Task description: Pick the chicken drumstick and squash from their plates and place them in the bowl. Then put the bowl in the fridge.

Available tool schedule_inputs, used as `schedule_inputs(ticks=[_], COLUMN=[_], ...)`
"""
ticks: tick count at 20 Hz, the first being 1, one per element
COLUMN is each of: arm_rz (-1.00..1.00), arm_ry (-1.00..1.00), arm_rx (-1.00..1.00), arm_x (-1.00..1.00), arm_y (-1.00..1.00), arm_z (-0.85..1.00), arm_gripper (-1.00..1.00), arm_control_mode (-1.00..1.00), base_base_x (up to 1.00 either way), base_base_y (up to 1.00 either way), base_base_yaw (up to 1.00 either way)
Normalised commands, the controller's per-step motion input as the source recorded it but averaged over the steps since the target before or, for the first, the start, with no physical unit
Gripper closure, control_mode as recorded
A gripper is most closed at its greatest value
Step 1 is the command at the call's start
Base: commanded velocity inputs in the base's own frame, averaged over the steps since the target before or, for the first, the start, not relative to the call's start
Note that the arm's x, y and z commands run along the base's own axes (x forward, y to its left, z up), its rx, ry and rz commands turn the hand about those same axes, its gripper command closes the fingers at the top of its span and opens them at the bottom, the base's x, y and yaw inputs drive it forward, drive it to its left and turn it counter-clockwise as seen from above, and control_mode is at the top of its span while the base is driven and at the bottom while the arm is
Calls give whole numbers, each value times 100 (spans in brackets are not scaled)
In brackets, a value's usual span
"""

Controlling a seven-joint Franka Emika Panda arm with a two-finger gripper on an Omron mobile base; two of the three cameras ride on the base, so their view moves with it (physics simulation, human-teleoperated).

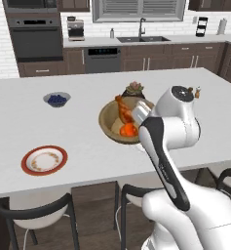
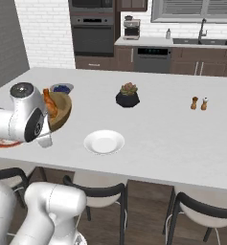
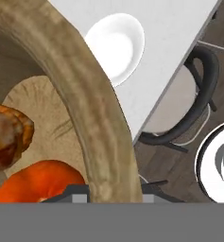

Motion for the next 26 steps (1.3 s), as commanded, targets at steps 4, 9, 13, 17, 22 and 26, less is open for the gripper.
schedule_inputs(ticks=[4,9,13,17,22,26], arm_rz=[-11,-6,0,0,0,0], arm_ry=[42,0,0,0,0,0], arm_rx=[0,0,0,0,0,0], arm_x=[-100,-19,0,0,0,0], arm_y=[-42,-9,0,0,0,0], arm_z=[27,0,0,0,0,0], arm_gripper=[100,100,100,100,100,100], arm_control_mode=[-100,100,100,100,100,100], base_base_x=[0,-20,-35,3,10,3], base_base_y=[0,-2,-6,4,6,-6], base_base_yaw=[0,-5,-67,-87,-100,-97])
